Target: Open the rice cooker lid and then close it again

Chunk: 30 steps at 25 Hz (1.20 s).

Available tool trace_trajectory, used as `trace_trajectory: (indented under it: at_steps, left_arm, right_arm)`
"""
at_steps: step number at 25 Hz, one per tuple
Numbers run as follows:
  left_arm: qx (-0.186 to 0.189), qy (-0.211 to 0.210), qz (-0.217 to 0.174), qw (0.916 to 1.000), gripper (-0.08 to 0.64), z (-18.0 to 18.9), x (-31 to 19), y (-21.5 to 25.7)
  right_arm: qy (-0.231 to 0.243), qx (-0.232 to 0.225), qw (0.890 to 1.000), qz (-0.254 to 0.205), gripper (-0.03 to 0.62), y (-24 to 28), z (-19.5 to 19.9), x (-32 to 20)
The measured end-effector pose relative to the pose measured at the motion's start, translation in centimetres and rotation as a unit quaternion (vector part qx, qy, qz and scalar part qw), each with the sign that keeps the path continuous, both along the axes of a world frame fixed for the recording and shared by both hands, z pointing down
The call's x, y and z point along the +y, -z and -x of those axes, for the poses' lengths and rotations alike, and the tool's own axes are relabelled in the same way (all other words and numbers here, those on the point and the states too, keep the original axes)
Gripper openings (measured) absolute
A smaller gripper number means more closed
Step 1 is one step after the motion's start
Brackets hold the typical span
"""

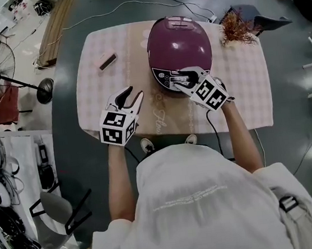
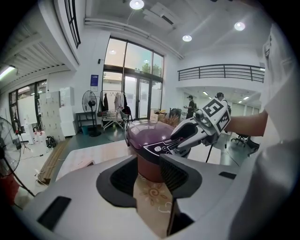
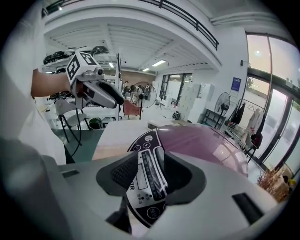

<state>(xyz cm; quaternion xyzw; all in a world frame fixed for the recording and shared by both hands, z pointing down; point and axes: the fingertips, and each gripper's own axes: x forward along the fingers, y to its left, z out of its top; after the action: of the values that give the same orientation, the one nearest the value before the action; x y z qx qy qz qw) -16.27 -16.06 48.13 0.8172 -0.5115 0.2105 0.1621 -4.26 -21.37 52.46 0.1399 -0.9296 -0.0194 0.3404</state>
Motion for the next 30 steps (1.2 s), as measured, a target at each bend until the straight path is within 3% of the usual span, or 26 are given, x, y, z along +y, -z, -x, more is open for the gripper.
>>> trace_trajectory:
  at_steps: [13, 30]
  left_arm:
    - [0.014, -0.010, 0.005, 0.9998, 0.160, -0.3, 1.5, -0.6]
    - [0.026, -0.026, 0.021, 0.9991, 0.160, -0.2, 1.8, -1.9]
  right_arm:
    - [-0.047, -0.028, 0.998, 0.023, 0.169, -0.2, -0.3, -0.7]
    - [-0.063, 0.004, 0.998, 0.002, 0.164, -0.4, -0.2, -0.9]
